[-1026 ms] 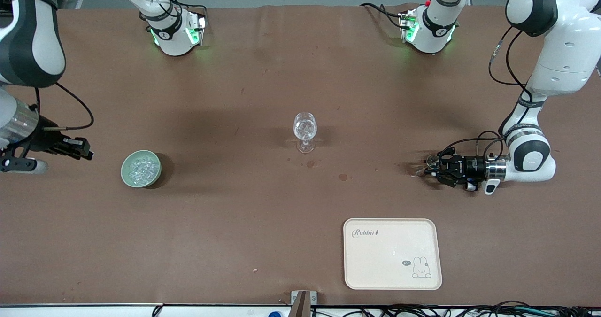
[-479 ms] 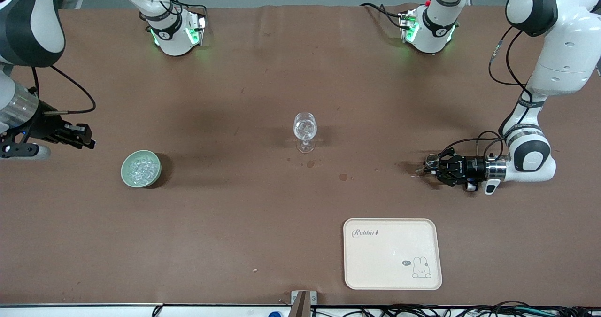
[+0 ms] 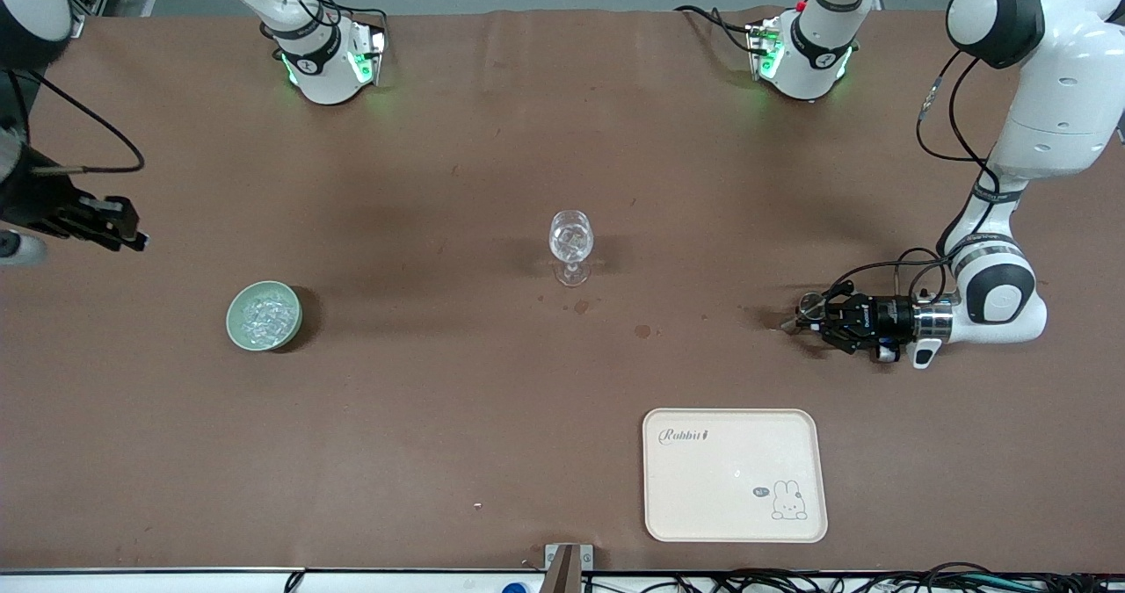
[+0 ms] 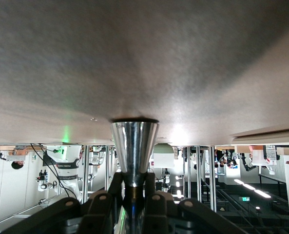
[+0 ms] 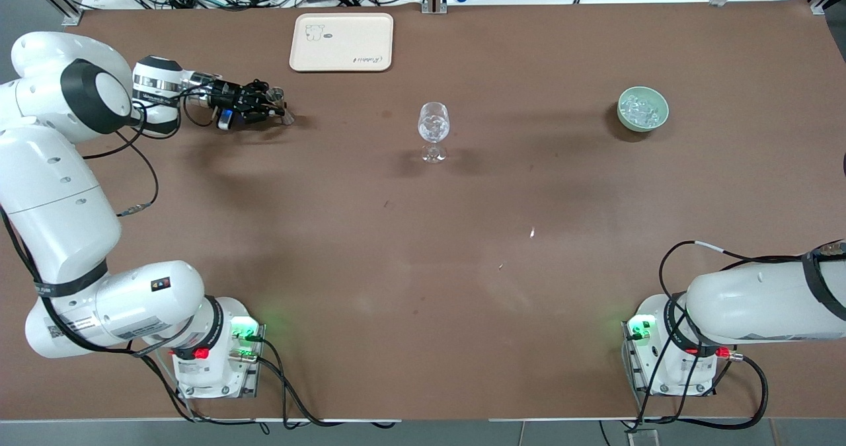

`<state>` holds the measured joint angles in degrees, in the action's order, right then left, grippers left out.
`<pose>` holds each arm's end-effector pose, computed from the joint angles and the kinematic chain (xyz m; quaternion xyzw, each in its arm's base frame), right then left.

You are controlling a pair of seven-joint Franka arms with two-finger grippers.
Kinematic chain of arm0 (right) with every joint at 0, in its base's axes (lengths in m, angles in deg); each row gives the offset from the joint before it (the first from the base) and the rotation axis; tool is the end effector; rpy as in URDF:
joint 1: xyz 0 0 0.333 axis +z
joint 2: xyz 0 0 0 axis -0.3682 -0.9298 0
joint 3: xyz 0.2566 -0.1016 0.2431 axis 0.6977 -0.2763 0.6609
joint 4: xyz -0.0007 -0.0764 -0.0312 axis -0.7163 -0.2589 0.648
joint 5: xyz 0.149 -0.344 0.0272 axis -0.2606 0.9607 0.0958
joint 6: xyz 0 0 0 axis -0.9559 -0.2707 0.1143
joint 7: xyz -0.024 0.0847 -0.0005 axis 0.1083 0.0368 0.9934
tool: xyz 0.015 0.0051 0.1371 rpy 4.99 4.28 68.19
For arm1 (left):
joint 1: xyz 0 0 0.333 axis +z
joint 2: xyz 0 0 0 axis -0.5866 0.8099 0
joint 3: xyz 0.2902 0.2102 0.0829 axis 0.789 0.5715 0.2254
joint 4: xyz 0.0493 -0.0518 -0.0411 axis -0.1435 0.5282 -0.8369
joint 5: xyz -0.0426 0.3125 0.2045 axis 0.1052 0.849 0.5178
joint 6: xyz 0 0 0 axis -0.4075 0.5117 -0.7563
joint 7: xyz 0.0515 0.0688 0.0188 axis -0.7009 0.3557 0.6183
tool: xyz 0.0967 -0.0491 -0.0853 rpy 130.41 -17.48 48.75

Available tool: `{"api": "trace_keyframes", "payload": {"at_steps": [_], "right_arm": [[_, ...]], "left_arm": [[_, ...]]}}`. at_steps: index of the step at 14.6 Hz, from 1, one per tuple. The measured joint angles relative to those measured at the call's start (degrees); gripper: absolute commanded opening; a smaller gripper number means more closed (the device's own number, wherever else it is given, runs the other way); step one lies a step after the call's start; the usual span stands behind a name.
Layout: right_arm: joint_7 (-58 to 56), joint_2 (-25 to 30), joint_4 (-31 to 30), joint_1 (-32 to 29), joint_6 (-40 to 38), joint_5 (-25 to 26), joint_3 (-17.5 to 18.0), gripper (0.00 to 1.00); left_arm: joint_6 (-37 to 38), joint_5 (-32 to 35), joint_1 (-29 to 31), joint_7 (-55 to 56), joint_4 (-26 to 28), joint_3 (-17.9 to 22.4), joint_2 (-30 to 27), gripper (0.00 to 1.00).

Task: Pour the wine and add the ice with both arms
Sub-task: 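Carry the silver jigger over the wine glass with the left gripper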

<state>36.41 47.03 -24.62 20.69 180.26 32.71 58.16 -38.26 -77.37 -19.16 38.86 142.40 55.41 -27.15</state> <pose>0.5575 -0.0207 0.6234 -0.9997 0.0100 -0.0221 0.0103 0.6274 0.0321 0.1415 0.6064 0.5300 -0.4394 0.3979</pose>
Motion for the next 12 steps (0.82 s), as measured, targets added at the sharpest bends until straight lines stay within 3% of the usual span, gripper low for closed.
{"api": "trace_keyframes", "payload": {"at_steps": [6,12], "right_arm": [[-0.3,0.0,3.5,0.0,-5.2,0.2,0.0,0.06],[-1.5,0.0,3.7,0.0,-8.2,0.2,0.2,0.06]], "left_arm": [[0.6,0.0,-0.4,0.5,-2.1,-2.5,-1.9,0.01],[0.7,0.0,-1.3,6.0,-2.2,-9.4,-5.0,0.01]]}}
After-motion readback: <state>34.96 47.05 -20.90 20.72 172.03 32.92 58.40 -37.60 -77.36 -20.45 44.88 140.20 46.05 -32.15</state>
